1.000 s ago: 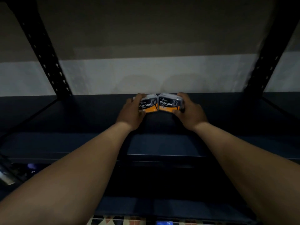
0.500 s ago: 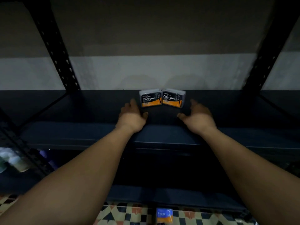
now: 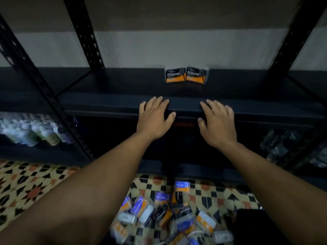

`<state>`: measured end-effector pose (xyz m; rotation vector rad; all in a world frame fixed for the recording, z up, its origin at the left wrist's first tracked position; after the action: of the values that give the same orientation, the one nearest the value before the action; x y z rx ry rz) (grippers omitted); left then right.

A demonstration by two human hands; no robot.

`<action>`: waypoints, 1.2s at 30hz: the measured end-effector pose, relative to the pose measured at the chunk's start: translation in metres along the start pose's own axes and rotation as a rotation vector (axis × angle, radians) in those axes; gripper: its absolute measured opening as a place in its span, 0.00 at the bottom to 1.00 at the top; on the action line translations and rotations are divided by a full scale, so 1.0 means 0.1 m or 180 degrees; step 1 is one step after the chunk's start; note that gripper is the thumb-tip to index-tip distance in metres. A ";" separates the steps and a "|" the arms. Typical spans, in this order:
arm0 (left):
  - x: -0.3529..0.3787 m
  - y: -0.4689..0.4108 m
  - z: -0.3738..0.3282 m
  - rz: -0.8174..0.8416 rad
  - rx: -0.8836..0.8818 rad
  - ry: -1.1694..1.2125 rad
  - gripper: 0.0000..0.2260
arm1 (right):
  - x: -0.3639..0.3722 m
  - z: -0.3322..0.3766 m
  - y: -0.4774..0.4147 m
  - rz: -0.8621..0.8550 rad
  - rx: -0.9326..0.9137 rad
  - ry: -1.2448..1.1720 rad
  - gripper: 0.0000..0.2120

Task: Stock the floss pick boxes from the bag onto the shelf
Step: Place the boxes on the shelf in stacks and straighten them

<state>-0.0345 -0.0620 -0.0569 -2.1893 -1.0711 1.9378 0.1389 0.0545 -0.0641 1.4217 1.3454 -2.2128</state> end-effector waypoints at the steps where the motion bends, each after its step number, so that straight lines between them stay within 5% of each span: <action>1: 0.01 0.09 -0.01 0.0016 0.0092 -0.0065 0.28 | 0.00 0.01 0.08 0.0005 -0.0055 -0.0002 0.26; 8: 0.27 0.72 -0.02 -0.0242 0.0176 0.0056 0.29 | 0.20 0.25 0.67 0.0165 -0.0097 -0.0537 0.27; 14: 0.98 1.42 0.31 0.0891 -0.0522 0.0830 0.11 | 1.06 0.33 1.40 0.2780 0.0330 -0.1245 0.20; 17: 1.37 1.77 0.51 0.1675 -0.0862 0.0869 0.10 | 1.34 0.35 1.61 0.3428 0.0280 -0.1103 0.21; 23: 2.05 2.28 0.87 0.2507 -0.1267 0.0921 0.11 | 1.92 0.18 1.94 0.3841 0.0505 -0.0948 0.21; 29: 2.59 2.63 0.99 0.2732 -0.1568 0.1044 0.13 | 2.46 0.09 2.32 0.4122 0.1156 -0.1147 0.14; 36: 3.06 2.83 0.93 0.2837 -0.1565 0.0957 0.11 | 2.87 0.07 2.60 0.3818 0.1226 -0.0843 0.23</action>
<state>0.0115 -0.1630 -0.4695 -3.5398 -0.5939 1.5130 0.1337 -0.0144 -0.4448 1.3811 -0.1245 -1.6844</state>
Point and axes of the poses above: each hand's wrist, its own y-axis away from the middle knuckle, its own x-axis out of the palm, z = x × y, the point moved 5 cm from there along -y, towards the middle knuckle, and after that the axes turned 6 degrees about -z, right-handed, at the moved point
